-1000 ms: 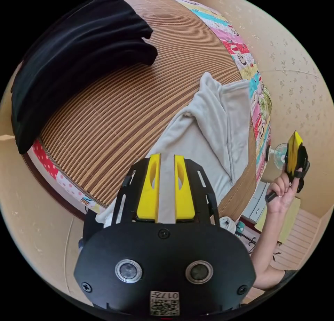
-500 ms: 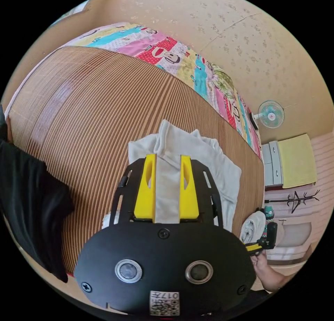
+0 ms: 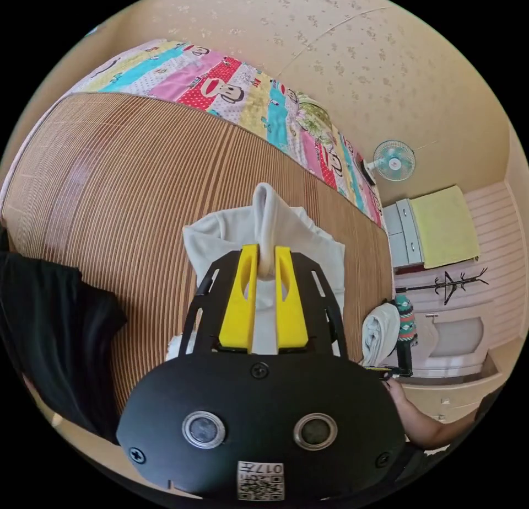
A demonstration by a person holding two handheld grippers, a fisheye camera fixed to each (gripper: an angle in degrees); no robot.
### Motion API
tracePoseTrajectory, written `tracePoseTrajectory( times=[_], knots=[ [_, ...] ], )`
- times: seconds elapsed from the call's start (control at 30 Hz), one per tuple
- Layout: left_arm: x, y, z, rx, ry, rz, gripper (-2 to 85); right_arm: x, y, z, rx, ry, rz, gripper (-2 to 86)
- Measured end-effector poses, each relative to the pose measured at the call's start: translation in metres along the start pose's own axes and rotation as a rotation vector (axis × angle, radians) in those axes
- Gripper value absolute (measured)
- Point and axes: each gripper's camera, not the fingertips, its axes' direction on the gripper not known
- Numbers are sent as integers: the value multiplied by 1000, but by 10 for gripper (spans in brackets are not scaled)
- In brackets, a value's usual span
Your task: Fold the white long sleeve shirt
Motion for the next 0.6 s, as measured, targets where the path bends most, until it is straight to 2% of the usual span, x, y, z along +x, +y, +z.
tracePoseTrajectory(
  times=[0.07, 0.17, 0.23, 0.3, 0.4, 0.47, 0.6],
  knots=[
    [-51, 28, 13, -60, -89, -165, 68, -1, -3, -5, 9, 41, 9, 12],
    [-108, 73, 8, -75, -12, -322, 89, 0, -4, -22, 4, 130, 30, 26],
    [-113, 102, -11, -50, 3, -259, 93, 7, -2, -40, -26, 231, 60, 53],
    [-110, 134, -19, -126, -4, -175, 98, 15, 0, -50, -72, 316, 87, 76],
    [-103, 198, -14, -330, 14, -89, 105, 34, 0, -58, -193, 404, 124, 101],
    [-94, 249, -10, -480, -44, -13, 112, 44, 0, -60, -261, 433, 136, 110],
    [-83, 302, -3, -656, -86, 76, 127, 65, -7, -64, -414, 477, 141, 127]
  ],
)
